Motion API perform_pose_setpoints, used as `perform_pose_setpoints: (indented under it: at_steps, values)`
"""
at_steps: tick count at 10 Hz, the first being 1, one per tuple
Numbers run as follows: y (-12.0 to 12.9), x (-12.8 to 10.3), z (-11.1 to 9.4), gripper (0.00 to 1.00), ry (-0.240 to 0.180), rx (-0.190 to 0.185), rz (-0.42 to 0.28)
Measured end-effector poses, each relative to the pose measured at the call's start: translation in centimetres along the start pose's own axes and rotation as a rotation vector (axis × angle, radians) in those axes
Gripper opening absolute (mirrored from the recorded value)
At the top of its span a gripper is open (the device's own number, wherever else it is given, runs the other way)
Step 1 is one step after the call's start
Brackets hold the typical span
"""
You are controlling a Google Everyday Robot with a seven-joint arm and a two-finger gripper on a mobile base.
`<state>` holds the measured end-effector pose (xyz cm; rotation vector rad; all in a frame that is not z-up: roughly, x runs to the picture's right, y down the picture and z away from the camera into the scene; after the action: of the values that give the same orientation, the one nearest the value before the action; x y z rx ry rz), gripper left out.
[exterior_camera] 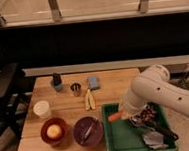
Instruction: Place pepper in purple bowl
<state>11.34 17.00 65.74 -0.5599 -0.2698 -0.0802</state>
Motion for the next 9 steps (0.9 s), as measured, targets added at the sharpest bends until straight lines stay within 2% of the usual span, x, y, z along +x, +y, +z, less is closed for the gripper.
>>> perform_pose_setpoints:
  at_steps: [3,5,7,8,9]
  values:
    - [-0.8,-6.9,2.7,0.12,-0.047,-0.026,-0.125]
    - [-1.1,-11.5,4.4,0.31,-0.090,-0.051,-0.216]
    - [-1.0,-13.5,5.8,0.48,-0.128,-0.070,-0.281]
    - [-1.0,-13.7,5.9,0.53,-0.132,-0.070,-0.287]
    - [-1.0,-13.6,5.9,0.54,-0.132,-0.070,-0.284]
